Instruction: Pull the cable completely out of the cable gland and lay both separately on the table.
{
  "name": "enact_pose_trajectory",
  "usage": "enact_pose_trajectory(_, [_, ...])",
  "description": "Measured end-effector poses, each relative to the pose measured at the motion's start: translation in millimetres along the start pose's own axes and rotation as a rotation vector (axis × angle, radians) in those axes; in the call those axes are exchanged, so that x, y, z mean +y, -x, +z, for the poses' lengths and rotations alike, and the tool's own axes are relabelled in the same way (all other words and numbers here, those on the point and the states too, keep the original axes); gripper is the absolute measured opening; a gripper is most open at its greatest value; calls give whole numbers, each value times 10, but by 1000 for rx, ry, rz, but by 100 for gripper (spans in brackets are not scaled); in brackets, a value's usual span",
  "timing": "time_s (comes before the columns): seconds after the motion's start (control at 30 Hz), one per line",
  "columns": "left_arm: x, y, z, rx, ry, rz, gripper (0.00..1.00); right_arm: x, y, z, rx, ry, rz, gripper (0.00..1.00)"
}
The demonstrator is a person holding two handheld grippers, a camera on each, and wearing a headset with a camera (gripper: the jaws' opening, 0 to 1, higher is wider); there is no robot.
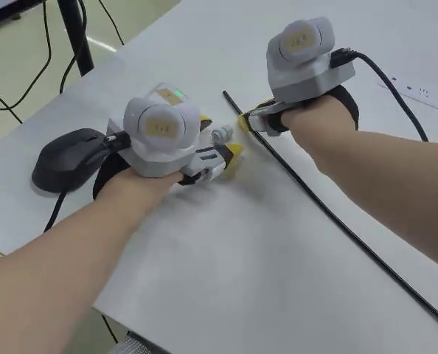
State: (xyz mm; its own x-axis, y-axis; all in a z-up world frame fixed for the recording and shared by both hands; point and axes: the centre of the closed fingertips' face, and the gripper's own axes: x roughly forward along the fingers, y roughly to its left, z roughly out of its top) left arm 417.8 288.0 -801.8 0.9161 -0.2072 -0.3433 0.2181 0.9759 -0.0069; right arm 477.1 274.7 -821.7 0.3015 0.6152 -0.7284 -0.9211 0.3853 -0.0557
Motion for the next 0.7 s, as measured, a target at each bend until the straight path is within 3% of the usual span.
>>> enact_pose_trajectory(0.1, [17,71,17,-2,38,7,72,-123,184,-106,-20,-37,-39,27])
enact_pose_trajectory(0.17, [-2,87,26,4,58,6,94,-237,291,-212,-21,-52,-80,39])
enact_pose_trajectory(0.2, [-17,104,9,23,49,-2,98,-305,362,-285,-16,-44,-103,46])
enact_pose_trajectory(0.27, [-136,134,-46,80,-26,-62,100,-527,588,-474,-6,-76,-187,63])
enact_pose_trajectory(0.33, [-208,168,6,85,-96,-79,100,-711,847,-651,-11,-135,-242,74])
enact_pose_trajectory(0.4, [-254,207,90,79,-68,-78,100,-795,1137,-794,-55,-275,-242,88])
enact_pose_trajectory(0.43, [-289,234,147,73,-25,-83,100,-847,1342,-861,-100,-329,-247,94])
enact_pose_trajectory(0.5, [-320,266,201,76,30,-82,100,-936,1646,-1007,-127,-348,-282,100])
enact_pose_trajectory(0.53, [-345,296,249,73,20,-82,100,-1019,1889,-1181,-108,-351,-326,99])
enact_pose_trajectory(0.63, [-468,375,339,69,25,-83,100,-1093,2398,-1478,-151,-428,-361,99])
enact_pose_trajectory(0.7, [-564,437,394,73,25,-91,100,-1095,2742,-1769,-136,-491,-375,99])
